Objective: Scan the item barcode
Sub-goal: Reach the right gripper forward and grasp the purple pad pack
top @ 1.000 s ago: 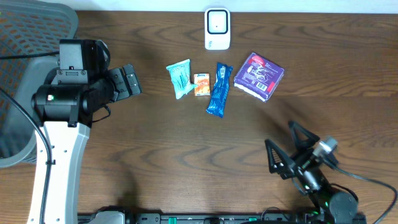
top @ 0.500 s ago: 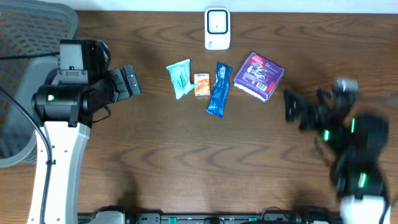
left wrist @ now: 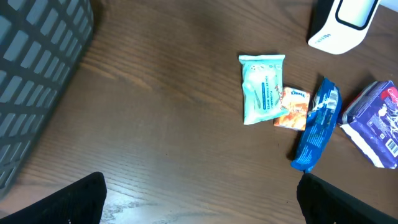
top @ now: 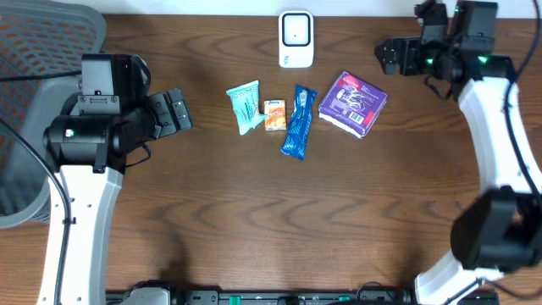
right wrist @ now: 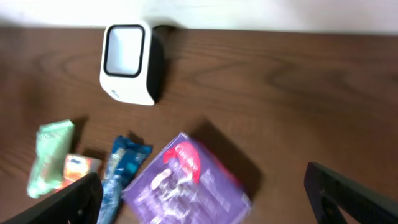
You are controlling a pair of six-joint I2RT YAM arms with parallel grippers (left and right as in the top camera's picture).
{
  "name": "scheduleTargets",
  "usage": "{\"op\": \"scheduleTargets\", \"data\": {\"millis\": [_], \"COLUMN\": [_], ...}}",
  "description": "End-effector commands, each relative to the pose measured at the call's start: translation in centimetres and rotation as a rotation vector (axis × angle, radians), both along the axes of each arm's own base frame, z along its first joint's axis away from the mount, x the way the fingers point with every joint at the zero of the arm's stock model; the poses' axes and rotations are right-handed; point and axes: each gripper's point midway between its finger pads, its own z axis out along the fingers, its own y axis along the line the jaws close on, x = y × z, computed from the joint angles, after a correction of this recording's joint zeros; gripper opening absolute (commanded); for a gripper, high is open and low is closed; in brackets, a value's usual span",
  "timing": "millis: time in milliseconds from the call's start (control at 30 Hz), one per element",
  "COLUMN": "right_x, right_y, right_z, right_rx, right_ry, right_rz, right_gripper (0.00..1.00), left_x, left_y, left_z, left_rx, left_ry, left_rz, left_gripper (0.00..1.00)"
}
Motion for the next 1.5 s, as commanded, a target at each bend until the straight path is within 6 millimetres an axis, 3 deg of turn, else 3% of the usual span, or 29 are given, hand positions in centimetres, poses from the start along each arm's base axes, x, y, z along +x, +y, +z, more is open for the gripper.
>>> {"op": "scheduleTargets", "data": {"millis": [0,67,167,267,400,500,567,700,800,900,967,1067,1167,1400,1467], "right_x": [2.0,4.6,5.1,4.9,3.3,1.9,0.8,-1.0,-1.7,-2.8,-4.0,-5.1,-5.3,-4.8,-5.4], "right_y": [2.5,2.3,2.8,3.4,3.4,3.1,2.4,-1.2,-3.7,-3.4,-2.2,-1.9,-1.3,0.5,0.8], "right_z": [-2.9,-7.4,-10.3,-13.6,-16.7,-16.8,-15.8,-13.3,-10.0,-6.4,-4.9,-6.2,-9.1,-17.2,-19.0], "right_rx": [0.021,0.029,0.085,0.142,0.168,0.166,0.173,0.042,-0.037,-0.049,-0.073,-0.108,-0.070,0.078,0.115], "right_ry": [-0.041,-0.014,0.027,0.080,0.199,0.255,0.299,0.379,0.384,0.338,0.296,0.324,0.376,0.482,0.531], "right_rz": [0.215,0.216,0.250,0.277,0.268,0.272,0.254,0.105,-0.055,-0.034,0.099,0.188,0.245,0.321,0.328], "right_gripper": [0.99,0.94,0.85,0.83,0.70,0.66,0.60,0.59,0.60,0.62,0.72,0.74,0.68,0.66,0.57], "left_x": [-0.1,-0.1,-0.1,-0.1,-0.1,-0.1,-0.1,-0.1,-0.1,-0.1,-0.1,-0.1,-0.1,-0.1,-0.1], "left_y": [0.2,0.2,0.2,0.2,0.2,0.2,0.2,0.2,0.2,0.2,0.2,0.2,0.2,0.2,0.2], "left_z": [0.1,0.1,0.1,0.1,0.1,0.1,0.1,0.1,0.1,0.1,0.1,0.1,0.1,0.1,0.1], "left_rx": [0.004,0.004,0.004,0.004,0.004,0.004,0.004,0.004,0.004,0.004,0.004,0.004,0.004,0.004,0.004], "left_ry": [0.000,0.000,0.000,0.000,0.000,0.000,0.000,0.000,0.000,0.000,0.000,0.000,0.000,0.000,0.000], "left_rz": [0.007,0.007,0.007,0.007,0.007,0.007,0.007,0.007,0.007,0.007,0.007,0.007,0.007,0.007,0.007], "left_gripper": [0.98,0.98,0.98,0.98,0.98,0.98,0.98,0.98,0.98,0.98,0.98,0.98,0.98,0.98,0.98]}}
